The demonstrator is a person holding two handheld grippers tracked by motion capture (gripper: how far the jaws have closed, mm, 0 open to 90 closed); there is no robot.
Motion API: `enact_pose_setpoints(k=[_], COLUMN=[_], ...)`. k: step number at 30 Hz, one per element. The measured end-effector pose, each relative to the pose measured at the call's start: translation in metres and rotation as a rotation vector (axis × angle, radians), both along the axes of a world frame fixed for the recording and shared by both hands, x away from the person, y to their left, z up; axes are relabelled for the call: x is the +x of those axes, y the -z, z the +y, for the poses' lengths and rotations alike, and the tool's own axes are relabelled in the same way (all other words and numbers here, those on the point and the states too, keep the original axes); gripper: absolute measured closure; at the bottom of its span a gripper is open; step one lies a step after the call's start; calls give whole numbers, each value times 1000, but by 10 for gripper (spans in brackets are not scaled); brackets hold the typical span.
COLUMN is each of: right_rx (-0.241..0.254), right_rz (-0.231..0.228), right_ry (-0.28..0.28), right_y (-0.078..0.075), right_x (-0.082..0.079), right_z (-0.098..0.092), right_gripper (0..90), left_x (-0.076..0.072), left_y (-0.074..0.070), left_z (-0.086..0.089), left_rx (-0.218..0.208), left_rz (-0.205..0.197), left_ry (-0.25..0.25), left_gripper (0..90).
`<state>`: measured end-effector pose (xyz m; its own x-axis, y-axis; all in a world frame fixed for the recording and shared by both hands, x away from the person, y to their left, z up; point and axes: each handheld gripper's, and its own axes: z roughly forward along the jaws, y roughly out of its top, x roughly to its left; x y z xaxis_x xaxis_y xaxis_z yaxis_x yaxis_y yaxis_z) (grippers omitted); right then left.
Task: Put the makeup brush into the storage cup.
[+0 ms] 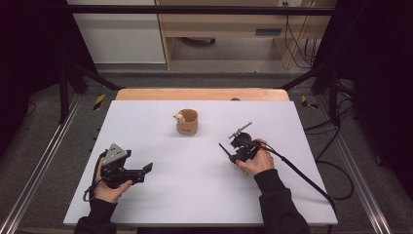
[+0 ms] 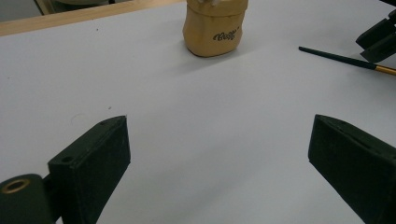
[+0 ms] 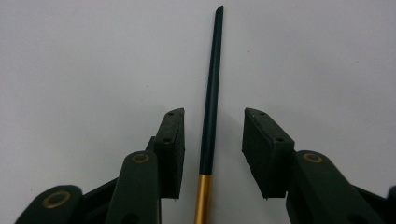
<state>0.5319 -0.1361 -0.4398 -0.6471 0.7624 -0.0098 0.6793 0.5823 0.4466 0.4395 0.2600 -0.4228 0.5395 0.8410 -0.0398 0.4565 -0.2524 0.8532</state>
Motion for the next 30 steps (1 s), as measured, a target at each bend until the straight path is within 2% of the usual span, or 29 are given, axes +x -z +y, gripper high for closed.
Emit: enact_pose_setpoints(k=[4, 13, 19, 30], right_rx=[-9, -29, -24, -26], right_rz=[18, 27, 42, 44], right_ry=[4, -9, 2, -13], right_y=[2, 7, 9, 12], right_x=[0, 1, 1, 2], right_z=[1, 2, 4, 5], right_gripper=[645, 714, 760, 822], left_x=[0, 0, 0, 0], left_y=[0, 0, 1, 1], left_z=[0, 0, 0, 0], left_rx=[1, 1, 0, 1], left_rz=[2, 3, 3, 3], left_ry=[1, 1, -1, -1], left_gripper=[52, 52, 52, 53])
